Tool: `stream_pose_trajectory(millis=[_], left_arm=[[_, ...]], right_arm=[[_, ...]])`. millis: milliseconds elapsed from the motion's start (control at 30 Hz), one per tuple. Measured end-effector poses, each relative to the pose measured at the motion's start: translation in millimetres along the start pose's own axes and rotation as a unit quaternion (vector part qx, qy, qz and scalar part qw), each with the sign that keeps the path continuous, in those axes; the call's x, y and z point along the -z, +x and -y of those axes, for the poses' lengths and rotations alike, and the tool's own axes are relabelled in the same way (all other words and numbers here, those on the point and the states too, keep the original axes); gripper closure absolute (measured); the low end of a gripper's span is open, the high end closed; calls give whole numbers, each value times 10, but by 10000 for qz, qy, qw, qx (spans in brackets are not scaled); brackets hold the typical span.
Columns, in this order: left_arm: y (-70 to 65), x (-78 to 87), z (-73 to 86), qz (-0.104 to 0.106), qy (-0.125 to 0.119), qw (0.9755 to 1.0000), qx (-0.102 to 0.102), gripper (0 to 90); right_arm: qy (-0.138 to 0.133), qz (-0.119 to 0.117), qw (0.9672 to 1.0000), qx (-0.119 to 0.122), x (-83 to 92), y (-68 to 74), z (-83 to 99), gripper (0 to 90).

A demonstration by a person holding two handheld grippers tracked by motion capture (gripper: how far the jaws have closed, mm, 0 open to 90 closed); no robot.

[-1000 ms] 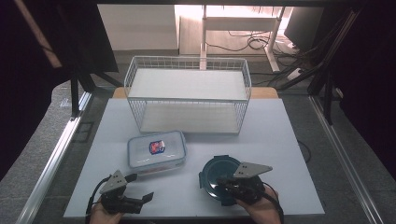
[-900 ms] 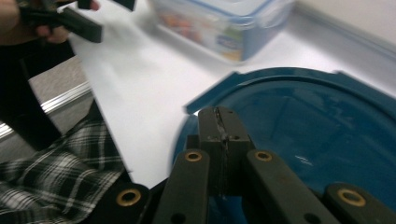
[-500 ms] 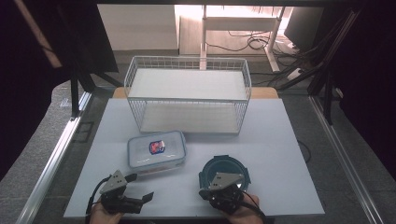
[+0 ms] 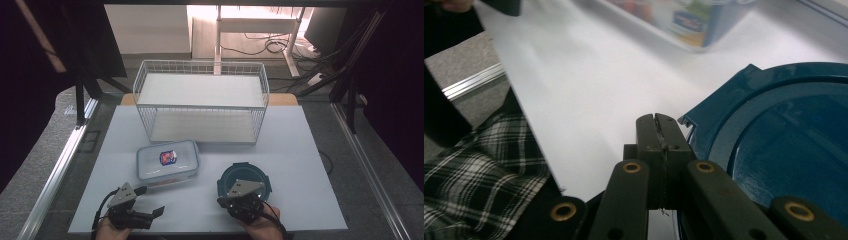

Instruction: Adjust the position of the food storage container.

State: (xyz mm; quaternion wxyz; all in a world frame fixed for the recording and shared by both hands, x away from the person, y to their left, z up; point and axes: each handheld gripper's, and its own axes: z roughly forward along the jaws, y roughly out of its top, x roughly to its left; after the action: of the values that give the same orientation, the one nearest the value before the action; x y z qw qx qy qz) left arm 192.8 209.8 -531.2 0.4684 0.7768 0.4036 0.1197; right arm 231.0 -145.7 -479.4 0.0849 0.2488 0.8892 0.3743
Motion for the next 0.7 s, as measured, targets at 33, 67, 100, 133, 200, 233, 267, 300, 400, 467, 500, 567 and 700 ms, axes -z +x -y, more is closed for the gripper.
stream_pose_trajectory(millis=[33,67,100,133,200,233,267,300,400,467,500,567,700], left_arm=[[-1,0,0,2,0,10000,-2,45],[-2,0,0,5,-1,10000,-1,45],[-2,0,0,7,0,10000,-1,45],[-2,0,0,10,1,10000,1,46],[-1,-2,1,26,5,10000,4,47],[-1,-2,1,26,5,10000,4,47],[-2,-2,1,35,9,10000,0,48],[-2,-2,1,35,9,10000,0,48],[-4,-4,0,44,16,10000,-8,48],[-5,-5,-1,46,18,10000,-9,49],[-5,-5,-1,46,18,10000,-9,49],[-5,-6,-1,44,21,10000,-11,49],[-8,-8,-2,42,24,10000,-11,49]], right_arm=[[-11,39,10000,-21,6,-25,5,896],[-17,72,10000,-52,12,-52,9,896],[-24,115,9999,-82,19,-81,14,896],[-37,152,9998,-123,26,-110,19,896],[-71,228,9995,-194,41,-183,33,896],[-71,228,9995,-194,41,-183,33,896],[-87,300,9992,-264,57,-247,43,897],[-87,300,9992,-264,57,-247,43,897],[-136,431,9981,-419,94,-379,70,897],[-173,470,9975,-493,107,-435,84,897],[-173,470,9975,-493,107,-435,84,897],[-206,543,9968,-544,118,-497,94,897],[-243,640,9957,-628,134,-607,105,897]])
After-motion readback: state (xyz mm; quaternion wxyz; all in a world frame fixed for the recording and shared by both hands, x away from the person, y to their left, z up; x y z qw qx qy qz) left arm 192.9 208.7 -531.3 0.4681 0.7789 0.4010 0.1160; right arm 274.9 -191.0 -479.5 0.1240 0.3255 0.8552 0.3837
